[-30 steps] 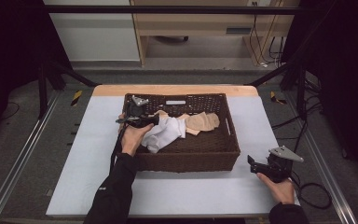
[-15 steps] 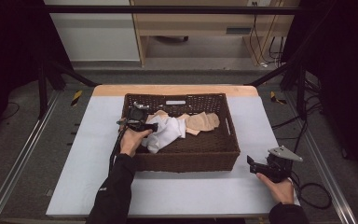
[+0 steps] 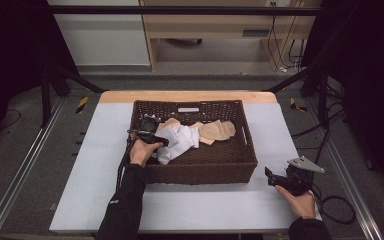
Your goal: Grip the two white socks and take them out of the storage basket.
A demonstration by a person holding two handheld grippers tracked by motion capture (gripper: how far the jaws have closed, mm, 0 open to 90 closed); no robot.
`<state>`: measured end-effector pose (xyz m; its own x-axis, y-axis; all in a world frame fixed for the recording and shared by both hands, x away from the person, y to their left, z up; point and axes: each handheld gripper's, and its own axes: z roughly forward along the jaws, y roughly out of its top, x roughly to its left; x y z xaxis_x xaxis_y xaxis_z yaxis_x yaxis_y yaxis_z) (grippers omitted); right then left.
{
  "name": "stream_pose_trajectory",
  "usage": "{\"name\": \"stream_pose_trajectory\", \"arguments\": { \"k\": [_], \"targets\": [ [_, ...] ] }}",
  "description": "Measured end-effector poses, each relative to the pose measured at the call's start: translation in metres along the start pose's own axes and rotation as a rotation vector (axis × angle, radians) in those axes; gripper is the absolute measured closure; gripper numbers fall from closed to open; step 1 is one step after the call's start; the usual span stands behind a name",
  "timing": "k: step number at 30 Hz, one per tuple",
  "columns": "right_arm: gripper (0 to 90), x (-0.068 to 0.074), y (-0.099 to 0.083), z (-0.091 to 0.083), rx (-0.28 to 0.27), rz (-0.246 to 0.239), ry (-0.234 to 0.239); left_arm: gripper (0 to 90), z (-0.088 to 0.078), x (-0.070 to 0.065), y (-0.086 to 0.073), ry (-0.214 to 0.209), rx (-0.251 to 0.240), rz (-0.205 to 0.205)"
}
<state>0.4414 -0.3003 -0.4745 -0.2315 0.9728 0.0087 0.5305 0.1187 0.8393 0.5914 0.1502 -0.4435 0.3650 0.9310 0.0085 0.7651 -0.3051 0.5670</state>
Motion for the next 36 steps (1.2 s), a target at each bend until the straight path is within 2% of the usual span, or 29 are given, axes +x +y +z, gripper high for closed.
{"name": "stream_pose_trajectory", "arguments": {
  "k": [5, 7, 8, 10, 11, 12, 16, 22, 23, 30, 36],
  "targets": [
    [6.7, 0.0, 0.0, 0.0, 0.0, -0.001, 0.0, 34.8, 0.001, 0.0, -0.002, -0.059, 0.029, -0.09],
    [6.7, 0.0, 0.0, 0.0, -0.003, 0.0, 0.001, 40.7, 0.001, 0.0, -0.002, -0.063, 0.032, -0.086],
    [6.7, -0.001, 0.0, 0.0, -0.004, -0.001, -0.001, 44.0, 0.0, -0.001, -0.002, -0.071, 0.043, -0.102],
    [6.7, -0.001, 0.0, 0.0, -0.004, 0.0, -0.001, 49.8, -0.001, -0.001, -0.002, -0.076, 0.048, -0.109],
    [6.7, -0.001, 0.0, 0.0, -0.005, -0.001, -0.001, 49.8, -0.002, -0.001, -0.002, -0.084, 0.055, -0.118],
    [6.7, -0.001, 0.0, -0.001, -0.006, -0.002, -0.001, 59.0, -0.004, -0.001, -0.001, -0.096, 0.061, -0.125],
    [6.8, -0.001, 0.0, -0.001, -0.006, 0.0, -0.002, 71.9, -0.011, -0.002, 0.001, -0.119, 0.059, -0.128],
    [6.8, -0.001, 0.0, -0.001, -0.005, 0.0, -0.005, 78.5, -0.024, -0.002, 0.005, -0.143, -0.041, -0.137],
    [6.8, -0.001, 0.0, -0.001, -0.005, 0.0, -0.005, 78.8, -0.024, -0.002, 0.005, -0.143, -0.041, -0.137],
    [6.8, -0.001, 0.0, -0.001, -0.004, 0.001, -0.006, 79.2, -0.051, 0.0, 0.009, -0.194, -0.265, -0.129],
    [6.8, -0.002, 0.0, -0.001, -0.005, 0.001, -0.009, 79.0, -0.075, 0.003, 0.009, -0.198, -0.388, -0.118]
  ]
}}
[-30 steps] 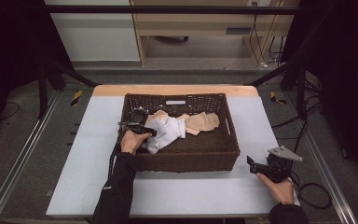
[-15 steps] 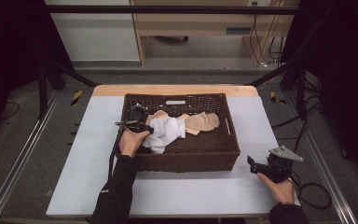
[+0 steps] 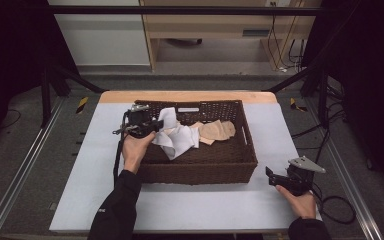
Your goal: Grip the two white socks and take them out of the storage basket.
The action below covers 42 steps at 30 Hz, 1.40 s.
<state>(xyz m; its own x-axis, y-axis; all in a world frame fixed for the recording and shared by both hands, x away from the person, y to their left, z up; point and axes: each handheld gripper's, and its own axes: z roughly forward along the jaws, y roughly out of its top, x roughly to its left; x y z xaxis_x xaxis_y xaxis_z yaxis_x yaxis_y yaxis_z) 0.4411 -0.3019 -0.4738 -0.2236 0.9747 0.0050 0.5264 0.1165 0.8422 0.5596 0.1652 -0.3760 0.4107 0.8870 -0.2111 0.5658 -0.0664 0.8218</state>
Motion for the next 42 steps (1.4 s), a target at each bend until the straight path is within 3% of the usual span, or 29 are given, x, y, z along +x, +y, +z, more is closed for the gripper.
{"name": "stream_pose_trajectory", "arguments": {
  "k": [1, 2, 4, 6, 10, 12, 24, 32, 38, 42],
  "targets": [
    [6.8, 0.0, 0.0, 0.0, 0.0, 0.0, 0.0, 78.9, 0.0, 0.0, 0.0, 0.0, 0.0, 0.0],
    [6.7, 0.0, 0.0, 0.0, 0.001, -0.001, -0.001, 78.9, -0.008, -0.001, 0.004, -0.014, -0.043, 0.002],
    [6.7, 0.0, 0.0, 0.0, 0.001, -0.001, -0.002, 78.7, -0.012, -0.002, 0.006, -0.028, -0.061, 0.007],
    [6.7, 0.0, 0.0, 0.0, 0.001, -0.002, -0.003, 78.7, -0.022, -0.007, 0.012, -0.042, -0.116, 0.017],
    [6.8, 0.0, 0.0, 0.0, 0.0, -0.001, 0.0, 78.6, -0.032, -0.012, 0.019, -0.058, -0.157, 0.021],
    [6.8, 0.0, 0.0, -0.001, 0.0, 0.001, 0.001, 78.7, -0.042, -0.017, 0.025, -0.076, -0.208, 0.021],
    [6.8, -0.001, 0.0, -0.001, -0.005, 0.003, 0.0, 78.6, -0.084, -0.029, 0.045, -0.104, -0.326, 0.056],
    [6.8, -0.001, 0.0, -0.001, -0.006, 0.003, -0.001, 78.3, -0.114, -0.023, 0.045, -0.085, -0.386, 0.078],
    [6.8, 0.0, 0.0, -0.001, -0.002, 0.004, -0.001, 78.0, -0.138, -0.009, 0.038, -0.063, -0.415, 0.081],
    [6.8, -0.001, 0.0, -0.001, -0.004, 0.004, -0.001, 78.0, -0.155, 0.008, 0.028, -0.022, -0.418, 0.085]
  ]
}}
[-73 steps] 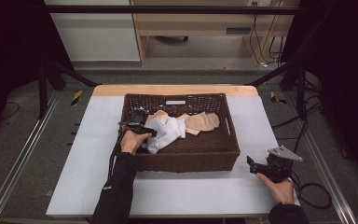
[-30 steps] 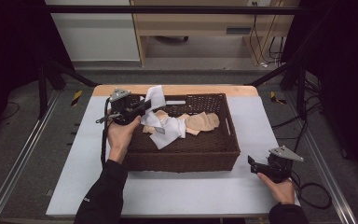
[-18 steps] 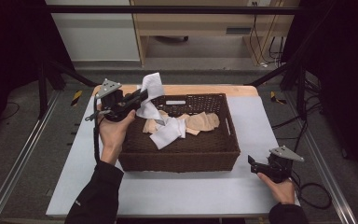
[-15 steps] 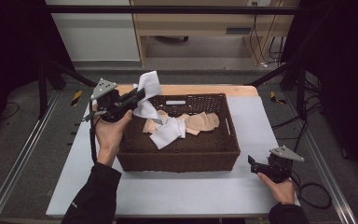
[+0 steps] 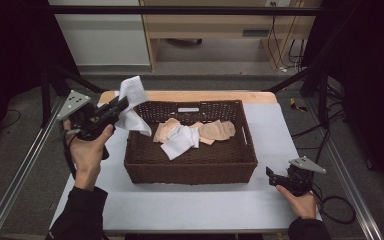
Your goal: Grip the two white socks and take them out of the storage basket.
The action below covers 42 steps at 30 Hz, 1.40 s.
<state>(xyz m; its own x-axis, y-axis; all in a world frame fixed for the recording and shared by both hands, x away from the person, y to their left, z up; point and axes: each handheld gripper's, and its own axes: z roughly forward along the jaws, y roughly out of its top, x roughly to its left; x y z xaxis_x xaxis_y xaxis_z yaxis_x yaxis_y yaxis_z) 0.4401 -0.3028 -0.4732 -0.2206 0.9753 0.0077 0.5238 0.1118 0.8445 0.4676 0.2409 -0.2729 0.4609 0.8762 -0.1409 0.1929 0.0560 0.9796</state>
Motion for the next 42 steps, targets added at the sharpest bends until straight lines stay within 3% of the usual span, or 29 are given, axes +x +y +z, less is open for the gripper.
{"name": "stream_pose_trajectory", "arguments": {
  "k": [12, 16, 20, 24, 25, 28, 32, 38, 39, 40, 42],
  "targets": [
    [6.8, 0.0, 0.0, 0.0, -0.001, 0.001, -0.004, 78.0, -0.042, 0.04, -0.018, 0.08, -0.037, -0.033],
    [6.8, 0.0, 0.0, 0.0, -0.002, 0.0, -0.004, 77.8, -0.052, 0.06, -0.038, 0.123, -0.024, -0.066],
    [6.8, 0.0, 0.0, 0.001, 0.001, -0.002, -0.004, 77.7, -0.049, 0.075, -0.054, 0.164, 0.031, -0.086],
    [6.9, 0.0, 0.0, 0.001, 0.0, -0.007, 0.001, 77.5, -0.046, 0.082, -0.066, 0.172, 0.069, -0.109],
    [6.9, 0.0, 0.0, 0.0, -0.006, 0.002, 0.005, 77.4, -0.043, 0.084, -0.074, 0.19, 0.1, -0.108],
    [7.0, 0.0, 0.0, -0.002, -0.008, 0.006, 0.008, 77.2, -0.039, 0.088, -0.086, 0.178, 0.137, -0.138],
    [6.9, 0.0, 0.0, -0.003, -0.01, 0.011, 0.01, 75.7, -0.034, 0.092, -0.095, 0.196, 0.18, -0.14],
    [7.0, 0.0, 0.0, -0.003, -0.009, 0.013, 0.014, 74.5, -0.023, 0.103, -0.124, 0.251, 0.295, -0.129],
    [7.0, 0.0, 0.0, -0.003, -0.009, 0.013, 0.014, 74.3, -0.023, 0.103, -0.124, 0.251, 0.295, -0.129],
    [6.9, -0.001, 0.0, -0.003, -0.012, 0.012, 0.01, 74.3, -0.019, 0.105, -0.132, 0.269, 0.338, -0.116],
    [6.9, -0.001, 0.0, -0.003, -0.012, 0.012, 0.011, 74.5, -0.016, 0.108, -0.14, 0.271, 0.375, -0.119]
  ]
}}
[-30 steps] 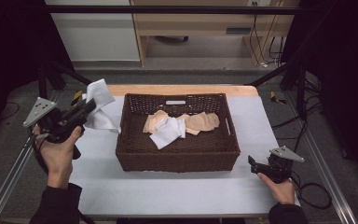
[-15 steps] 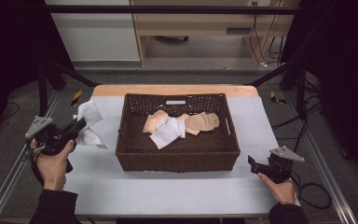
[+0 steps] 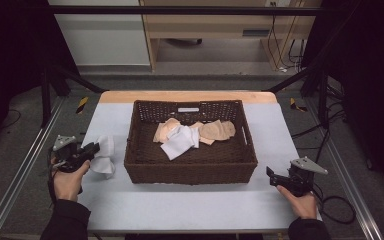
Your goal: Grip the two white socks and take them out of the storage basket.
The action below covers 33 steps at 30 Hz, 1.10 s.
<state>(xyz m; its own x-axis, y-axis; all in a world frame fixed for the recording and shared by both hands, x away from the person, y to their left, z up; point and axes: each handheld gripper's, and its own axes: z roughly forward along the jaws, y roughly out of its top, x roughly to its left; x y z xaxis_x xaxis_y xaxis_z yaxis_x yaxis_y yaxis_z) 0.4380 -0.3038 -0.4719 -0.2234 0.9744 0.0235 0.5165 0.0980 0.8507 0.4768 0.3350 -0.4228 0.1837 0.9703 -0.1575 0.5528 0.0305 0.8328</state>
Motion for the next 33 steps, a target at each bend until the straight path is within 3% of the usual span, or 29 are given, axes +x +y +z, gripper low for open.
{"name": "stream_pose_trajectory", "arguments": {
  "k": [4, 8, 11, 14, 20, 23, 26, 33],
  "targets": [
    [6.9, 0.001, 0.0, 0.0, 0.002, 0.0, 0.004, 74.7, 0.01, 0.001, -0.008, 0.012, 0.058, 0.016],
    [6.9, 0.0, 0.0, 0.0, 0.001, -0.002, 0.003, 66.6, 0.012, 0.001, -0.009, 0.022, 0.057, 0.039],
    [6.9, 0.0, 0.0, 0.0, 0.0, -0.003, 0.002, 61.3, 0.009, 0.0, -0.006, 0.015, 0.026, 0.037],
    [6.9, 0.001, 0.0, 0.0, 0.001, -0.001, 0.004, 56.9, -0.005, -0.007, 0.007, -0.004, -0.045, 0.069],
    [6.9, 0.0, 0.001, -0.001, -0.005, 0.01, 0.004, 52.8, -0.029, -0.029, 0.031, -0.045, -0.165, 0.102],
    [6.9, 0.0, 0.001, -0.001, -0.006, 0.005, 0.002, 51.0, -0.034, -0.037, 0.038, -0.065, -0.183, 0.103],
    [6.9, 0.0, 0.0, 0.0, -0.005, -0.001, 0.0, 50.7, -0.036, -0.055, 0.049, -0.096, -0.202, 0.124],
    [6.9, 0.0, 0.0, 0.0, -0.007, -0.003, -0.008, 49.5, -0.036, -0.079, 0.065, -0.121, -0.231, 0.169]
  ]
}}
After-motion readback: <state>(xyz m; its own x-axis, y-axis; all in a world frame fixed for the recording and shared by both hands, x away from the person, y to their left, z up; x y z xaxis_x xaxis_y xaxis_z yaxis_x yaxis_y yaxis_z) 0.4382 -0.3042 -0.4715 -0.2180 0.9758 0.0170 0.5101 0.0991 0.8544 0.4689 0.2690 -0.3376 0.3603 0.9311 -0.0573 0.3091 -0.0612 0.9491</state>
